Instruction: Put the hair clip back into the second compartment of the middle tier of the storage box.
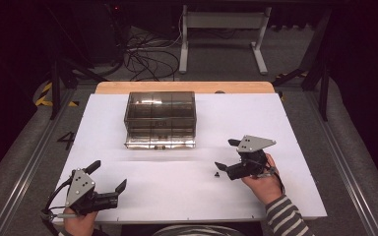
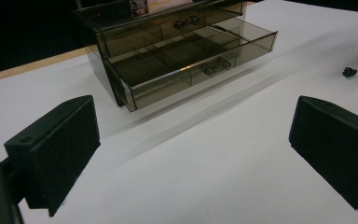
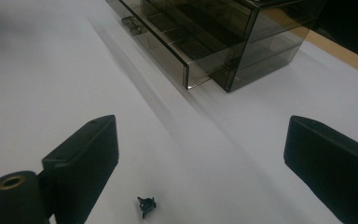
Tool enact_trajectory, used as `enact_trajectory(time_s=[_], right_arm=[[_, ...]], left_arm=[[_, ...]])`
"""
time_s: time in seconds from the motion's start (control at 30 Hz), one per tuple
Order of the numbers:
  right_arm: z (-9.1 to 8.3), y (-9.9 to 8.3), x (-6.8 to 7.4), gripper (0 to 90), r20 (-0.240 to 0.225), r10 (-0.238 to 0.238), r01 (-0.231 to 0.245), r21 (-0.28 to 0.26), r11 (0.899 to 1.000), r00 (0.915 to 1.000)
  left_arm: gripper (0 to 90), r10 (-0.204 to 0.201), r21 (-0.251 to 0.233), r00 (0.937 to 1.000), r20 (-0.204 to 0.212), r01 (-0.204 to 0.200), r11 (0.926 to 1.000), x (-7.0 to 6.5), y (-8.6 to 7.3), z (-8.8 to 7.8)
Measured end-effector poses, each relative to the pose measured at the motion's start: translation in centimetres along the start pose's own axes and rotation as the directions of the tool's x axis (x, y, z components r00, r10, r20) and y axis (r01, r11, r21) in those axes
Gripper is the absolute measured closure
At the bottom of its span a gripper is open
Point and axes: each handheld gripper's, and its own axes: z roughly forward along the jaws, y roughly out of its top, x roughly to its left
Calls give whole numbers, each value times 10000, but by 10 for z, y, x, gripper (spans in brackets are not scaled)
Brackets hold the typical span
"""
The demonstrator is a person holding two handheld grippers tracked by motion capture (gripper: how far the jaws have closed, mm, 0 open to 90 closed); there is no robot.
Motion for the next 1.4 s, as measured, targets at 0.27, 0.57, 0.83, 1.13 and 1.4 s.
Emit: enact_trajectory(time_s=[0.27, 0.57, 0.83, 1.13, 1.4], right_arm=[[5, 4, -1, 152, -118, -38, 39, 134, 9999, 9999], [10, 4, 3, 291, -547, -188, 231, 781, 9967, 9983], [17, 2, 7, 408, -1115, -447, 630, 1669, 9840, 9928], [24, 0, 9, 478, -1355, -628, 956, 2507, 9633, 9888], [30, -3, 12, 526, -1544, -720, 1167, 3037, 9456, 9854]], left_arm=[[25, 43, -14, 10000, 21, -43, 10000, 0, 0, 1], [25, 23, -11, 10000, 38, -23, 10000, 1, 0, 0], [25, 57, -20, 10000, 48, -57, 10000, 0, 0, 1], [25, 33, -16, 10000, 61, -33, 10000, 1, 0, 1], [25, 15, -27, 10000, 56, -15, 10000, 0, 0, 0]])
